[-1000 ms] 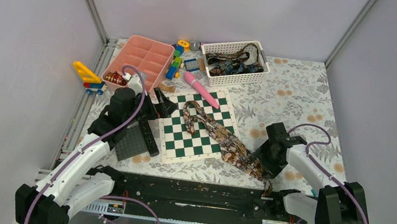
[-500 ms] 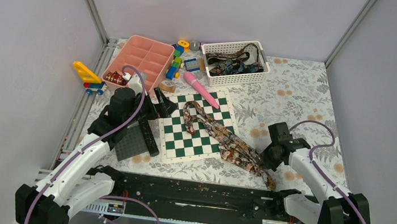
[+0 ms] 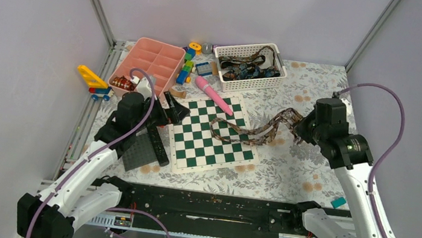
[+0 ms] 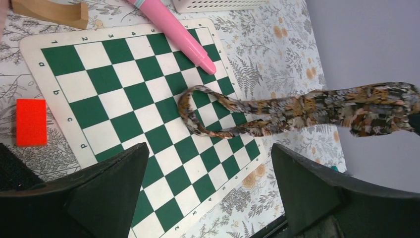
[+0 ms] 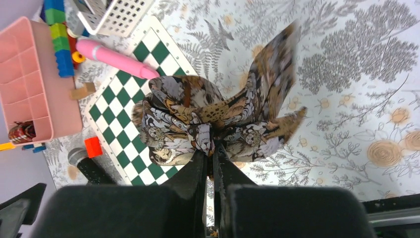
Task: Roll the ties
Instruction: Flatten out the tie at the center of the board.
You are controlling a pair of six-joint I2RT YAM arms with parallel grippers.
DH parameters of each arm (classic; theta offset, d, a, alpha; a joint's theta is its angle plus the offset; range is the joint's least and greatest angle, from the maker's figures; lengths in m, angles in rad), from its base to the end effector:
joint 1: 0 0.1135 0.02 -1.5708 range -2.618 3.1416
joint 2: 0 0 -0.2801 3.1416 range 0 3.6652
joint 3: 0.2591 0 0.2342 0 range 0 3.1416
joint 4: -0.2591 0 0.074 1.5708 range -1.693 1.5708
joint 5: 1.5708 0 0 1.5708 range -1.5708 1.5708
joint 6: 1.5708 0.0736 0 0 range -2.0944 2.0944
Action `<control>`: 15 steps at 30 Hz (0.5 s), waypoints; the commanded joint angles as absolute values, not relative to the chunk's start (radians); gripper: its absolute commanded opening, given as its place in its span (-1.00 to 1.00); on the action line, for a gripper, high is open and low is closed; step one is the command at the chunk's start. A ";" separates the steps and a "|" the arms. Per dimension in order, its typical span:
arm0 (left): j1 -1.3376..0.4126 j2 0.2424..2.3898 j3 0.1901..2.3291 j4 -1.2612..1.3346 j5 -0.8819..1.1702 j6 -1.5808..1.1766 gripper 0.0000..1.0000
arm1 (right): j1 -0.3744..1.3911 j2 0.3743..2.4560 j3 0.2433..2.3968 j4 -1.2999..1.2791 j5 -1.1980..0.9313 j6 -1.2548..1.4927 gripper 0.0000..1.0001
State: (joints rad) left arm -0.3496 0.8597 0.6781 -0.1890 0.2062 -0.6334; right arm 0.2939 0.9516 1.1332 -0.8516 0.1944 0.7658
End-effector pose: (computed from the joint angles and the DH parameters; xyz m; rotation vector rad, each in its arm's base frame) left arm 0.1891 -0.0850 0.2910 -0.1444 2.0249 -0.8387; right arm 0.1801 0.0397 0.3507 0.6286 2.1609 0.3602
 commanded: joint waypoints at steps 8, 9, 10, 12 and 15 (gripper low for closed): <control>-0.387 0.988 0.642 0.134 0.226 -0.787 0.98 | 0.298 0.987 1.391 -0.984 0.246 0.619 -1.00; -0.411 1.010 0.647 0.151 0.211 -0.792 0.97 | 0.299 0.991 1.412 -0.991 0.244 0.617 -1.00; -0.433 1.037 0.655 0.166 0.194 -0.791 0.97 | 0.299 0.995 1.428 -0.998 0.240 0.615 -1.00; -0.484 1.112 0.690 0.170 0.137 -0.778 0.95 | 0.299 0.997 1.440 -1.007 0.235 0.613 -1.00; -0.548 1.239 0.769 0.129 0.075 -0.746 0.85 | 0.299 0.989 1.417 -1.003 0.226 0.619 -1.00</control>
